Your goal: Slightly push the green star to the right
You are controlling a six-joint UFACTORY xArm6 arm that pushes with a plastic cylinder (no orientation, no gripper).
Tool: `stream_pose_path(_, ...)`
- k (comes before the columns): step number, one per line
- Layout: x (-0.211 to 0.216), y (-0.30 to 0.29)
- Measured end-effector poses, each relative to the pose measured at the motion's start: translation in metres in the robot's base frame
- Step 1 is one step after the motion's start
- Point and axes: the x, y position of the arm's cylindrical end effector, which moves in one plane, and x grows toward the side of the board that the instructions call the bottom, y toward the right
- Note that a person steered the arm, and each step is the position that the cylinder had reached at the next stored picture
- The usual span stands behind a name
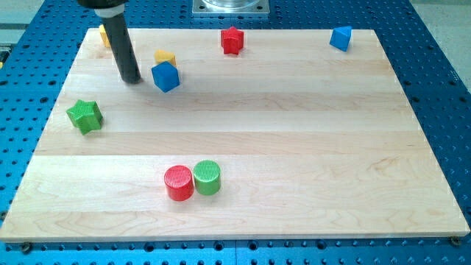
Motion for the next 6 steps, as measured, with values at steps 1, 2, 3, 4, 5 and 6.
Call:
stream_pose_path(1, -0.037, 0.018)
stream_pose_path(2, -0.015, 0.043)
stream_pose_path(3, 0.006, 0.051)
stream_pose_path(4, 0.007, -0.022)
stream_pose_path(5, 0.02, -0.073)
stream_pose_path(6, 0.067, -0.104)
